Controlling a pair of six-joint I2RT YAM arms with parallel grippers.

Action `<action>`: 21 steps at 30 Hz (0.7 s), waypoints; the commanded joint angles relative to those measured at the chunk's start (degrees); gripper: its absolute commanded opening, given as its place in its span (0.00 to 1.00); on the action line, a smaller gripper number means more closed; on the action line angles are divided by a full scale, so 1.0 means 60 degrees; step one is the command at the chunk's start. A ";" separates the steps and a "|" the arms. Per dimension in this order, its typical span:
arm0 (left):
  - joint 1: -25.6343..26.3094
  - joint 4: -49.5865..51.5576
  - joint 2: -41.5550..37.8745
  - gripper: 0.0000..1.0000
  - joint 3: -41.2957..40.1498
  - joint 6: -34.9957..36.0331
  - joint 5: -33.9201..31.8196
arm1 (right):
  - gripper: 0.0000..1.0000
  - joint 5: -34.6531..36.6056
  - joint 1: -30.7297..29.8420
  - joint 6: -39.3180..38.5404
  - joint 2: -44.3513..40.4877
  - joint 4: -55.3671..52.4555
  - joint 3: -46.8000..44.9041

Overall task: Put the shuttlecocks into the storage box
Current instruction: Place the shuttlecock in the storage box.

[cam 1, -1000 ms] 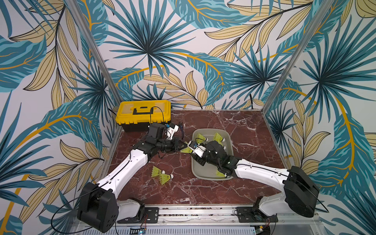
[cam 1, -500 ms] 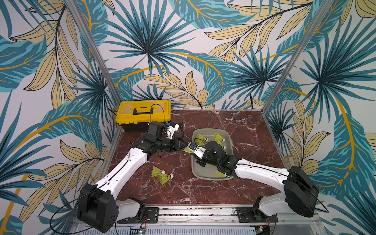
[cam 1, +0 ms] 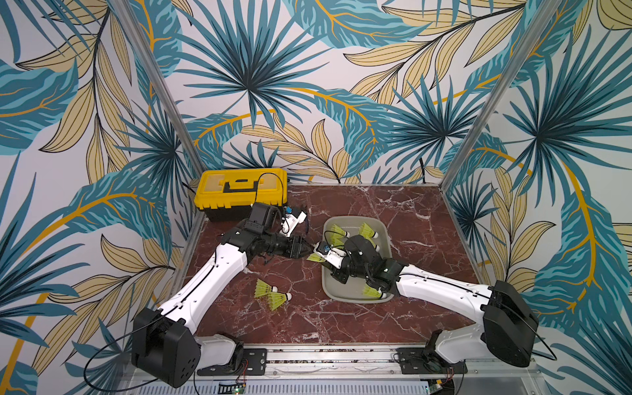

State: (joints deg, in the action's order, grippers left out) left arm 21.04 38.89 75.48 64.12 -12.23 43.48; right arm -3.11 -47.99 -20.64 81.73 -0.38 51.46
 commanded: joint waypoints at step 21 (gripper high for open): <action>0.0051 -0.1677 0.0304 0.00 -0.0077 -0.1138 0.1169 | 0.38 0.0332 0.0014 0.0214 -0.0054 -0.0048 0.0052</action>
State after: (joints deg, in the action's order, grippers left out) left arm 21.04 34.94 77.95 64.05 -15.27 48.86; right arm -2.94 -47.99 -20.16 81.76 -1.45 52.03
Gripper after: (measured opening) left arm 0.042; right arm 0.368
